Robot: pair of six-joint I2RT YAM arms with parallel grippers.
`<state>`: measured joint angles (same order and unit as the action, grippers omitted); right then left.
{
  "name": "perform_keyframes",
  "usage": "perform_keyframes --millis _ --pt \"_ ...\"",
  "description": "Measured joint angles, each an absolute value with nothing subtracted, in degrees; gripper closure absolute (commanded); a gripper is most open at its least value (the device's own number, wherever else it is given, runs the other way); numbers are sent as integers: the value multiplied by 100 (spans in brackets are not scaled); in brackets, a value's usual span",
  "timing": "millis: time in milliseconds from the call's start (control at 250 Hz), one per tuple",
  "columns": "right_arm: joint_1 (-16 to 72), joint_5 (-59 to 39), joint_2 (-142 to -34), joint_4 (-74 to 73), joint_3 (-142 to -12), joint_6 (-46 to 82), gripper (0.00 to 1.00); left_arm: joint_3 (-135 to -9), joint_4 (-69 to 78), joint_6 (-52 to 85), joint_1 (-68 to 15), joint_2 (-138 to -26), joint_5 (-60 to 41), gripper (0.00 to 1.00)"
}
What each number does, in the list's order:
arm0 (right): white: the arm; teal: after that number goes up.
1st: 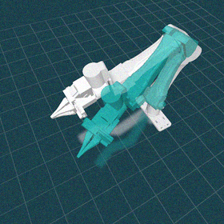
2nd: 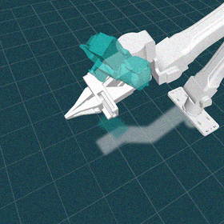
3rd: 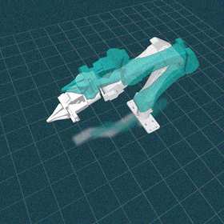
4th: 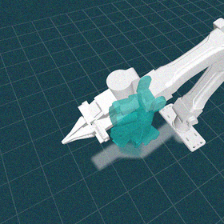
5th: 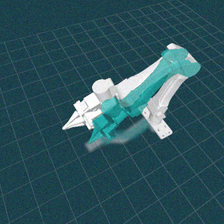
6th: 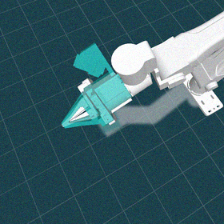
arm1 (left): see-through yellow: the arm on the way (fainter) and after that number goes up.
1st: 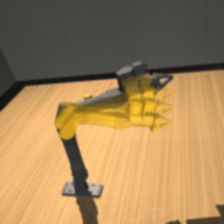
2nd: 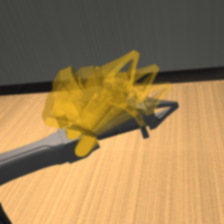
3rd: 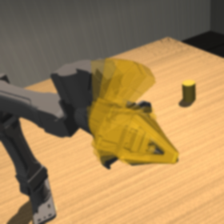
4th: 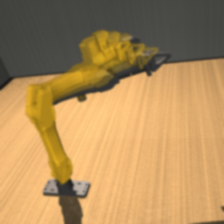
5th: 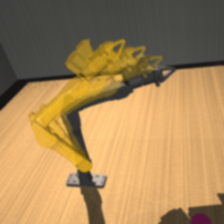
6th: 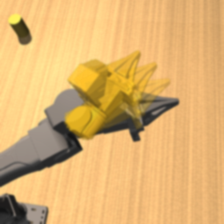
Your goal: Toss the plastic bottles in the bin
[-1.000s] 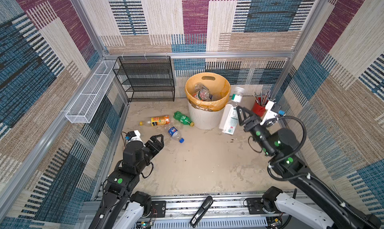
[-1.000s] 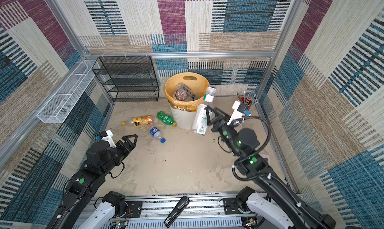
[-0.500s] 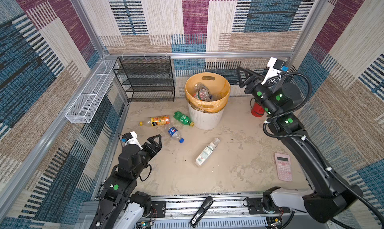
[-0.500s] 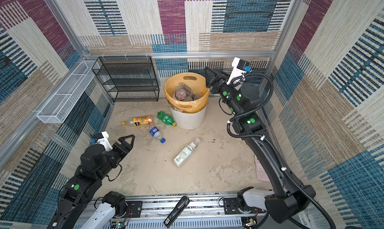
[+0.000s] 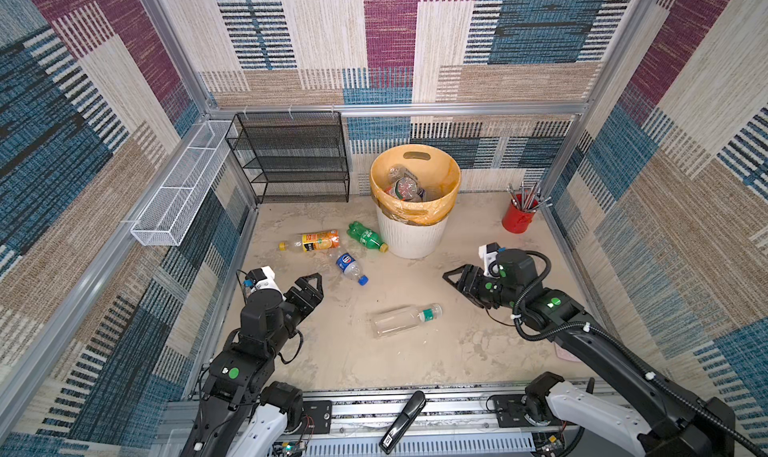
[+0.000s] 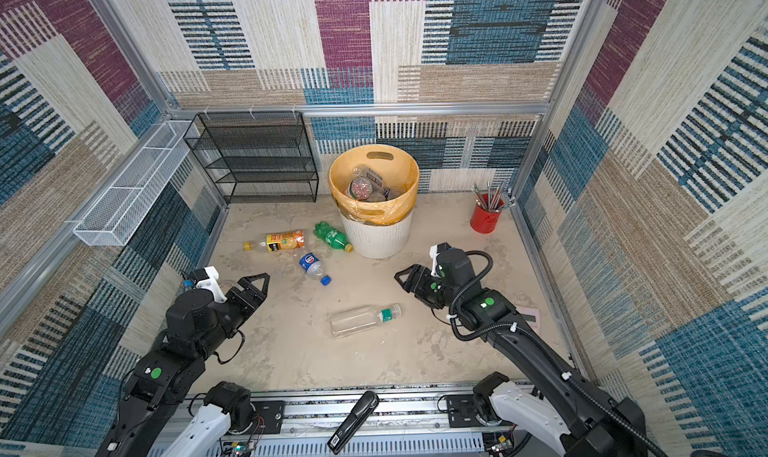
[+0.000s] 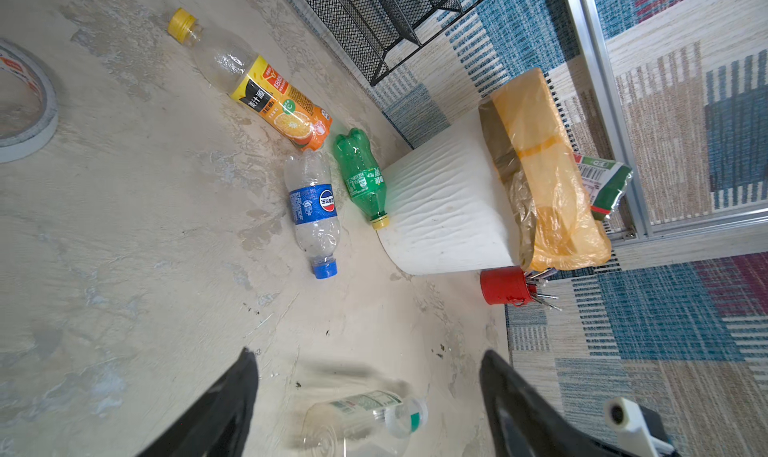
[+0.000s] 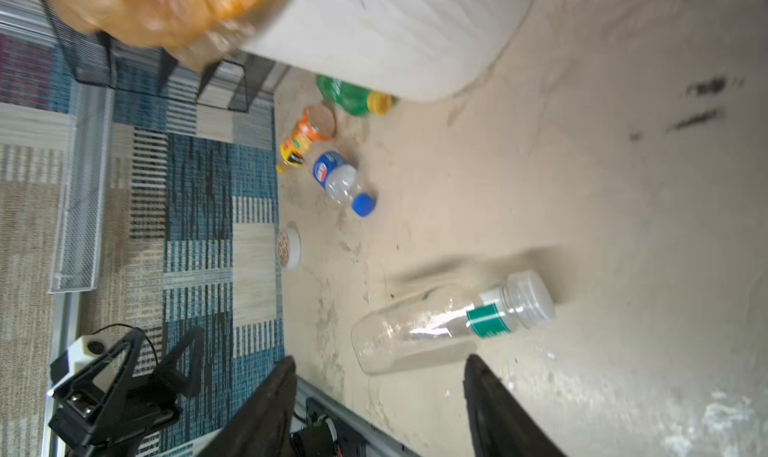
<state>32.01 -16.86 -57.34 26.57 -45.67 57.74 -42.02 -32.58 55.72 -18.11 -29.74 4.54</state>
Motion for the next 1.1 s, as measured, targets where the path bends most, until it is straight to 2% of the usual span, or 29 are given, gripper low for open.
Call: perform_keyframes --millis 252,344,592,1096 --pt "4390 -1726 -6206 2781 -4410 7629 25 -4372 -3430 5572 -1811 -2952 567 16" --pt "4766 -1468 -6342 2624 -4425 8396 22 -4414 -3492 5575 -1811 -2902 580 15" --pt "5238 -864 -7135 2517 -4731 10068 15 -4480 -3721 5575 -1811 -2836 543 15" --pt "5345 -495 -9218 2438 -5922 11074 12 -4482 -4200 5682 -1811 -2416 386 13"
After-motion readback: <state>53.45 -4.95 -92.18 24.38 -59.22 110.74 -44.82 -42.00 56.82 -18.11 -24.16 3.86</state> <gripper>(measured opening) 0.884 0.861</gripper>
